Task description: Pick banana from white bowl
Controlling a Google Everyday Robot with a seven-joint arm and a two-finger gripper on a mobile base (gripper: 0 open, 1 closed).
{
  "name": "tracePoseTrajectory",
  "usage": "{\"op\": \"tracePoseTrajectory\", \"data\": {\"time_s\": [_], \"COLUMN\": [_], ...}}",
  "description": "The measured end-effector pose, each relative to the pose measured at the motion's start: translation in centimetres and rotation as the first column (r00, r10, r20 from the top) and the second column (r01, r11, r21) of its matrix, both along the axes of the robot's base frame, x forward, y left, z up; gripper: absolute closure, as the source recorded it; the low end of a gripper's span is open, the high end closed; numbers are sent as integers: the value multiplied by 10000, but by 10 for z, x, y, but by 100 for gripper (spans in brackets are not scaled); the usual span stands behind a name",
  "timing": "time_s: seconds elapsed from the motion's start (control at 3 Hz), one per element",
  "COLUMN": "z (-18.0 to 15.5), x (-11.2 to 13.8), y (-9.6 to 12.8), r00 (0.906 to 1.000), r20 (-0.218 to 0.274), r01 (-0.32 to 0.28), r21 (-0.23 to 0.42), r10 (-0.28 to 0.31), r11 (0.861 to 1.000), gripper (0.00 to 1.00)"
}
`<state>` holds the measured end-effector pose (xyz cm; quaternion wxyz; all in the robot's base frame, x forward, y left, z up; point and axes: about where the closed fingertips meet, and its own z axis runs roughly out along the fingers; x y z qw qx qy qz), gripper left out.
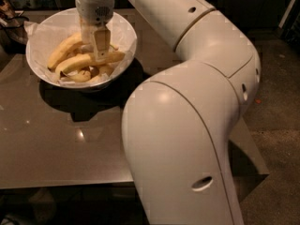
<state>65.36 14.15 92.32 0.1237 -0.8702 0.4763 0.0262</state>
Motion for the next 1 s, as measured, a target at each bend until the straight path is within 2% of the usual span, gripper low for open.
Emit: {"op": "tracePoseTrajectory", "data": {"time_s": [1.0], "z": [-19], "x": [3], "y": [5], "r00": [9975], "r20": [-694], "r01": [111], "r21": [248], "r10": [-93], "r11": [9996], "gripper": [42]}}
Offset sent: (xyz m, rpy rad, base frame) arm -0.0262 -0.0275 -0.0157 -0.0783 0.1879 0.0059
